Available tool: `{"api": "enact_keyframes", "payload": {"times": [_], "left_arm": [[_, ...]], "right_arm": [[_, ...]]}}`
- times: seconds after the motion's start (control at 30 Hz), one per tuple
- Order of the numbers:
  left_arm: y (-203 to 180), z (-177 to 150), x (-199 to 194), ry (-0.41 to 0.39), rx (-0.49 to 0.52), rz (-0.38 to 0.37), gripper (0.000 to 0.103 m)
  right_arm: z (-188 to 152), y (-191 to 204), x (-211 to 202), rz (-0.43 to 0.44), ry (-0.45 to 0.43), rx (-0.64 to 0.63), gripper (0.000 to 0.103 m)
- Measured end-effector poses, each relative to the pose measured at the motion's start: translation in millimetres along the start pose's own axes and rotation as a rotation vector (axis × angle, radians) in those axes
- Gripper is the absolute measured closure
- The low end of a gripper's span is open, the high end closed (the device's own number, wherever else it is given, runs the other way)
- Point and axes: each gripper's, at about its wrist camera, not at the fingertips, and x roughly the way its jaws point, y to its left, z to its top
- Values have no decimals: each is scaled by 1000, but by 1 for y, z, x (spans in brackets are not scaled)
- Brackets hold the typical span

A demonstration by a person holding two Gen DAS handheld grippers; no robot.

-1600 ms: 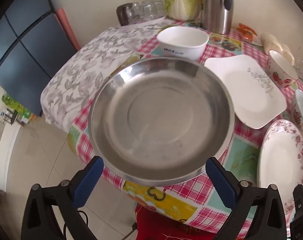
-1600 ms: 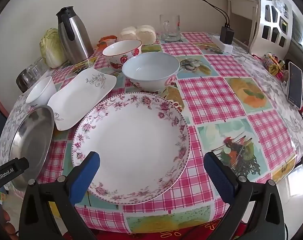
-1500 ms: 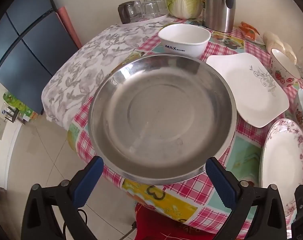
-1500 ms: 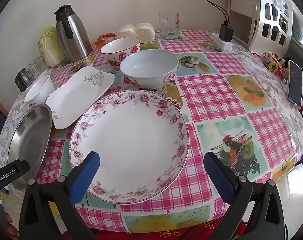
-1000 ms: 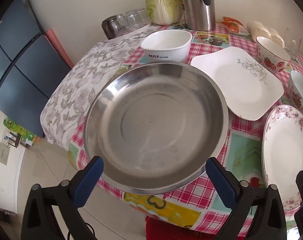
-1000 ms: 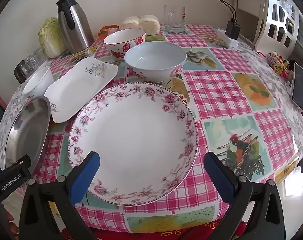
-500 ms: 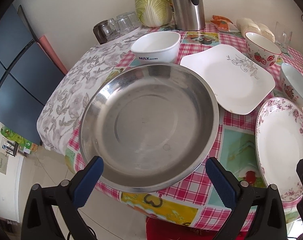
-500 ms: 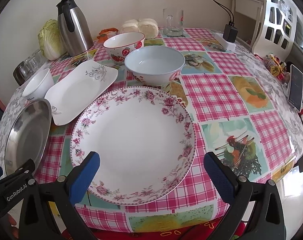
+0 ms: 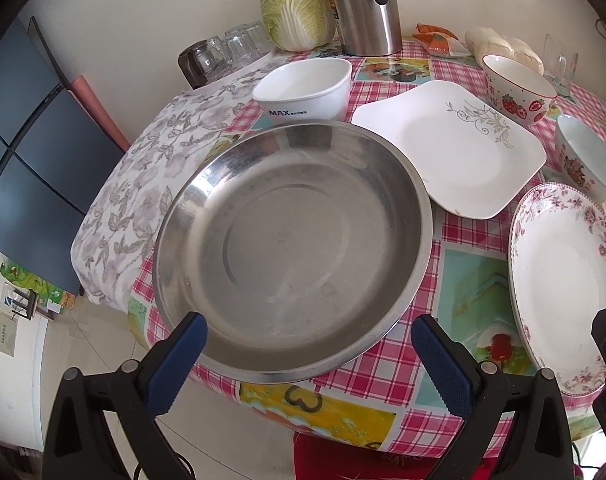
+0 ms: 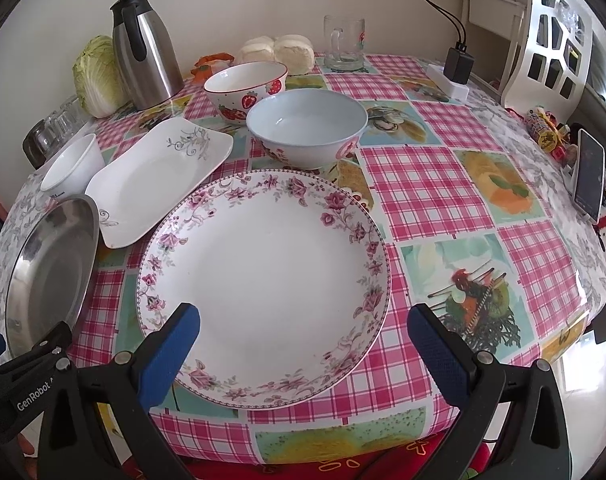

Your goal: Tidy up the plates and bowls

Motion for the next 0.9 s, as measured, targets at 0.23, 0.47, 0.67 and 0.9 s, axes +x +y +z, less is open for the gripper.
{"api": "enact_keyframes", "payload": {"times": [0.23,0.47,0.67,0.9], "left_arm": [[-3,1,2,3,10,3,0],[-5,1,2,2,15,5,0],[-7,1,3,2,18,6,0],[-7,1,3,3,18,7,0]], "right_arm": [[0,0,1,-5,4,-2,0],[-1,0,1,-7,4,-4,0],[-1,1,1,-9,5,-5,0],[-1,1,1,-10,6,-7,0]]}}
